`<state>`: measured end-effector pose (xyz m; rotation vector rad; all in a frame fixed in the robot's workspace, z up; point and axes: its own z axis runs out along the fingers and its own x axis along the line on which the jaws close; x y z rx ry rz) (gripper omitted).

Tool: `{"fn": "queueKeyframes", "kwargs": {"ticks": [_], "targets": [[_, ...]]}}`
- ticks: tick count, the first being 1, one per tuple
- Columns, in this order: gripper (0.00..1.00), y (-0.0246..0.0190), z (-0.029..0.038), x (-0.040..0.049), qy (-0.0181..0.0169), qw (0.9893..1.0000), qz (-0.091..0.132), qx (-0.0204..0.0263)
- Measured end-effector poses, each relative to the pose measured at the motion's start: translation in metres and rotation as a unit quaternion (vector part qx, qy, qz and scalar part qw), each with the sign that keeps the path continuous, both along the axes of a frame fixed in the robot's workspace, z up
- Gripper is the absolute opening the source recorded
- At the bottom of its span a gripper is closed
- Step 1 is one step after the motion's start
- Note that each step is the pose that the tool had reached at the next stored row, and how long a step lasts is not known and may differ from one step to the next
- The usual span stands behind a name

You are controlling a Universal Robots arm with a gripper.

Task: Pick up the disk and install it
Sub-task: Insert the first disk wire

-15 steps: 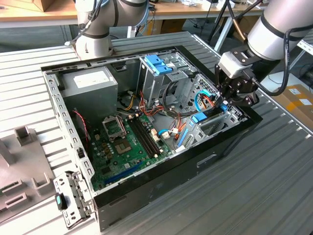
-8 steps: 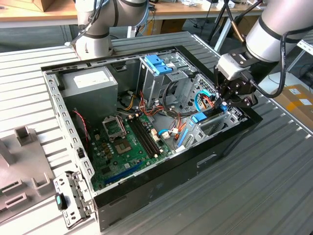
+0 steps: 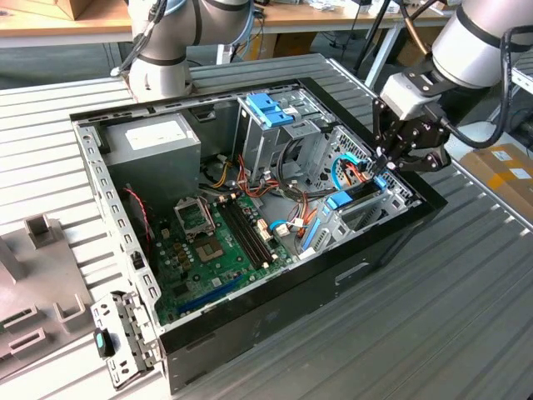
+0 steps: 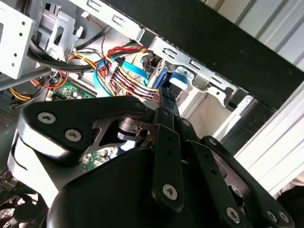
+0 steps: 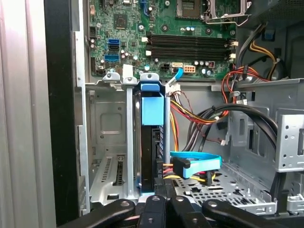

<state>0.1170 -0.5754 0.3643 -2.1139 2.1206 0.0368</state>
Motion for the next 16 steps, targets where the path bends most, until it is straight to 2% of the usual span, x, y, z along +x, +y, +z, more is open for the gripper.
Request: {"fn": "queueKeyframes", "kwargs": {"ticks": [4, 6, 16], "targets": [[0.11, 0.0000, 0.0020, 0.0108, 0.0027, 1.0000, 0.000, -0.0001], [0.11, 0.0000, 0.0053, 0.0108, 0.0027, 1.0000, 0.000, 0.0001], [0.11, 0.0000, 0.0058, 0.0108, 0.0027, 1.0000, 0.000, 0.0000]]}}
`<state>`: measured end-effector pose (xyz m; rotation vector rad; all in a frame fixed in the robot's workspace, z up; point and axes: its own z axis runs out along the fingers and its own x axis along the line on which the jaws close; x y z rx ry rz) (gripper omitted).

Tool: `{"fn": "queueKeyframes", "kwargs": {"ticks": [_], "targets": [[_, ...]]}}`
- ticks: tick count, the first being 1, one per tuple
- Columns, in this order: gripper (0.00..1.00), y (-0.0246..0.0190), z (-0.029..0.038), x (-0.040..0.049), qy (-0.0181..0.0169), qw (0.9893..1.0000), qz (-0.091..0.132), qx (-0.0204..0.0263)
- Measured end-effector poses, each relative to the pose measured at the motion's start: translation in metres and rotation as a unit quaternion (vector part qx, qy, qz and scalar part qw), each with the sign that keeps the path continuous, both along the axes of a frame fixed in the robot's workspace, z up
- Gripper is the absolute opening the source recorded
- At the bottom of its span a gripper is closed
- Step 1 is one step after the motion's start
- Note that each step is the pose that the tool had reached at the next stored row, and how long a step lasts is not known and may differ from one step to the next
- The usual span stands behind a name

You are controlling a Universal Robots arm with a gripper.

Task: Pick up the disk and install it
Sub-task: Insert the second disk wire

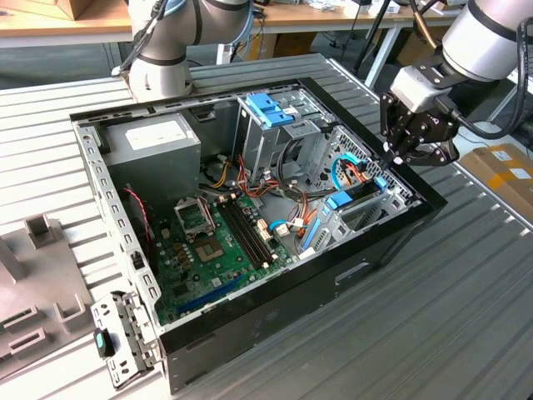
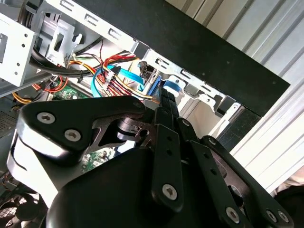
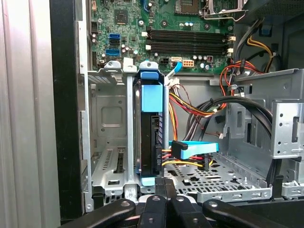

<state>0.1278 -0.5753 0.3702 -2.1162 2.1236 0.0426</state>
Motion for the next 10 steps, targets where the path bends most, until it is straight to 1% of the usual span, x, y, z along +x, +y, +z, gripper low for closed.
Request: {"fn": "queueKeyframes", "kwargs": {"ticks": [3, 6, 8, 9, 10], "targets": [[0.11, 0.0000, 0.0000, -0.0001, 0.0000, 1.0000, 0.000, 0.0000], [0.11, 0.0000, -0.0001, -0.0064, 0.0000, 1.0000, 0.000, 0.0000], [0.11, 0.0000, -0.0003, -0.0128, 0.0000, 1.0000, 0.000, 0.0000], [0.11, 0.0007, -0.0002, -0.0132, 0.0000, 1.0000, 0.000, -0.0001], [0.11, 0.0042, 0.0002, -0.0132, 0.0000, 1.0000, 0.000, -0.0007]]}}
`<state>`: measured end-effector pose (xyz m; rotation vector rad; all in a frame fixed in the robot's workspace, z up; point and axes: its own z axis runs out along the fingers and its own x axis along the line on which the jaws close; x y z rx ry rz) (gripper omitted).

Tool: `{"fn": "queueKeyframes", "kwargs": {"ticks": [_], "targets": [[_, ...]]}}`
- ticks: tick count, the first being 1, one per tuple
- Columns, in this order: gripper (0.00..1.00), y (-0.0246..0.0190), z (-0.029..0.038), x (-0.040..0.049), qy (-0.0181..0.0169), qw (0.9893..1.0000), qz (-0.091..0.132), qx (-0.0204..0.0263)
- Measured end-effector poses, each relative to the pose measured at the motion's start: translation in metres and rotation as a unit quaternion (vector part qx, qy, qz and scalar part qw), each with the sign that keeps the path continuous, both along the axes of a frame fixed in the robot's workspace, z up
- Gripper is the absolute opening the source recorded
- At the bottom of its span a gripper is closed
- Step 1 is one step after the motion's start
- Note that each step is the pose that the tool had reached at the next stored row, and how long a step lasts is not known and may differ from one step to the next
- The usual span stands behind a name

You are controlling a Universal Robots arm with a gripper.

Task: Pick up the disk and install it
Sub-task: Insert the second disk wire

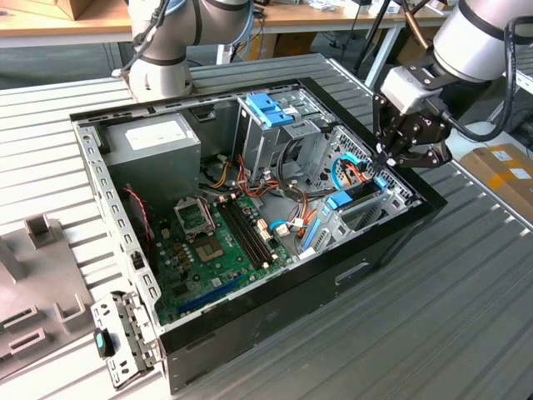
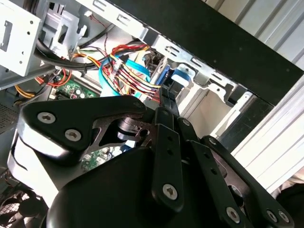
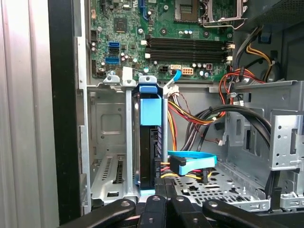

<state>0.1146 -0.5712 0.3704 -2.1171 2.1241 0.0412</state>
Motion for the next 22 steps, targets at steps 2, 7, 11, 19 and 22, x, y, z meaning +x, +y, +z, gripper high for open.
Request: {"fn": "queueKeyframes", "kwargs": {"ticks": [2, 7, 11, 19, 22], "targets": [[0.11, 0.0031, 0.0017, 0.0000, 0.0000, 1.0000, 0.000, 0.0000], [0.17, 0.0038, 0.0034, -0.0001, 0.0000, 1.0000, 0.000, 0.0000], [0.30, 0.0038, 0.0045, -0.0001, 0.0000, 1.0000, 0.000, -0.0002], [0.30, 0.0090, 0.0110, -0.0118, 0.0000, 1.0000, 0.000, 0.0001], [0.30, 0.0090, 0.0107, -0.0154, 0.0000, 1.0000, 0.000, 0.0003]]}}
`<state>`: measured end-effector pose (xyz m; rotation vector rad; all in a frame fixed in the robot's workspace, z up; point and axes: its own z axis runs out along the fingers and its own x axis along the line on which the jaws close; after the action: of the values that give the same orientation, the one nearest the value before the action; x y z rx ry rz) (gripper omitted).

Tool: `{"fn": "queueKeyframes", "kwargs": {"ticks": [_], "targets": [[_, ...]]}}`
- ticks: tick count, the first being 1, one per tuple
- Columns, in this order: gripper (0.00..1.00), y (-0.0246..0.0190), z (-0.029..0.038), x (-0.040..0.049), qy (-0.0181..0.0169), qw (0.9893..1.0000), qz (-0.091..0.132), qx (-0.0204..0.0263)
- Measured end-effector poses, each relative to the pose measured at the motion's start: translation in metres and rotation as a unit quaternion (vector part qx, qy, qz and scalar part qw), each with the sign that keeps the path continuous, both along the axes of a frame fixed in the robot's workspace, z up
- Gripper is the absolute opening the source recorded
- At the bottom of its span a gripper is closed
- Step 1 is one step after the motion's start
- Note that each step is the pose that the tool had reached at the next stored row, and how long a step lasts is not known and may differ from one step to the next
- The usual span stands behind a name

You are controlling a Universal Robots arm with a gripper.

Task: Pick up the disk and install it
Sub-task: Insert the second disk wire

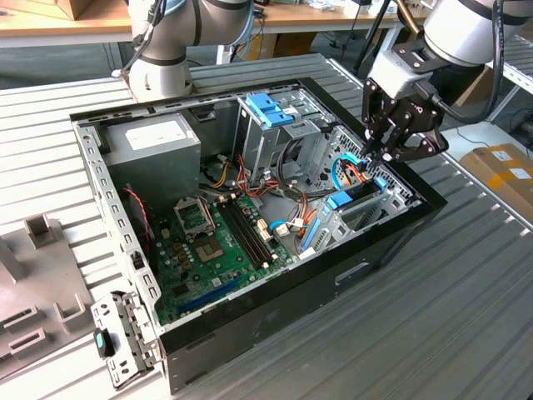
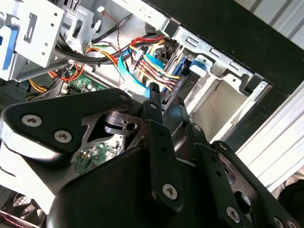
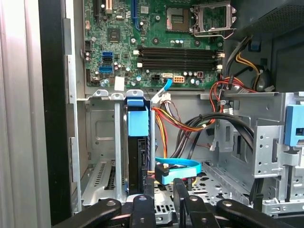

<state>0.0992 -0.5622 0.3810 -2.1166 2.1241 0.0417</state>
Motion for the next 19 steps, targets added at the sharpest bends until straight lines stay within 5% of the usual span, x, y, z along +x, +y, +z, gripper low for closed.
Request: {"fn": "queueKeyframes", "kwargs": {"ticks": [8, 19], "targets": [[0.30, 0.0074, -0.0047, -0.0012, 0.0000, 1.0000, 0.000, 0.0001], [0.30, 0.0067, -0.0099, -0.0012, 0.0004, 1.0000, 0.000, 0.0000]]}}
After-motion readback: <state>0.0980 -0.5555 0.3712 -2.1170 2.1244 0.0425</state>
